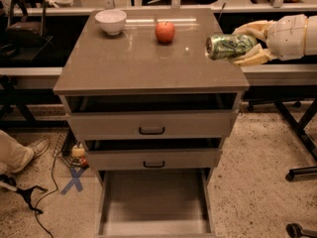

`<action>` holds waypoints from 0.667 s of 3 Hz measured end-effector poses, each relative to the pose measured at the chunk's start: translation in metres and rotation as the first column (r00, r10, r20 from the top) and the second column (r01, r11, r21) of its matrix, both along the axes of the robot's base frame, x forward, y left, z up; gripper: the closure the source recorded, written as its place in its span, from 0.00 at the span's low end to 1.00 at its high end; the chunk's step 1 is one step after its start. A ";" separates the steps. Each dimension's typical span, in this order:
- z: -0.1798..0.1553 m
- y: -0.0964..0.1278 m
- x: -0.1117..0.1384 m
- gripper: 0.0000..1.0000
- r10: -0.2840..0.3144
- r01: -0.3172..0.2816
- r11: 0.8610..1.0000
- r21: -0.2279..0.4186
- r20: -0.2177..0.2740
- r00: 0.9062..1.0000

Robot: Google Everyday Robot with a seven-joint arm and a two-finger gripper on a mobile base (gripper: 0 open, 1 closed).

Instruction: Pick green can from bottom drawer and place on counter

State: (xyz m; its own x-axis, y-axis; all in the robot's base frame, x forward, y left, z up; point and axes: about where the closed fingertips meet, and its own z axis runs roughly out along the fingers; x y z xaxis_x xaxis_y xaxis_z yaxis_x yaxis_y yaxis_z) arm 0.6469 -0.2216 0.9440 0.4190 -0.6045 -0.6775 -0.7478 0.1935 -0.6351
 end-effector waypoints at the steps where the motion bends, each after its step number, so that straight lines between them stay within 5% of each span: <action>1: 0.007 0.028 0.021 1.00 -0.085 0.085 0.996 -0.018 -0.032 0.996; 2: 0.003 0.065 0.062 1.00 -0.237 0.239 0.971 0.008 -0.124 0.964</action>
Offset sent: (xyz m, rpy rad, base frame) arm 0.0851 0.0854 0.0031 0.0867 0.2554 -0.4118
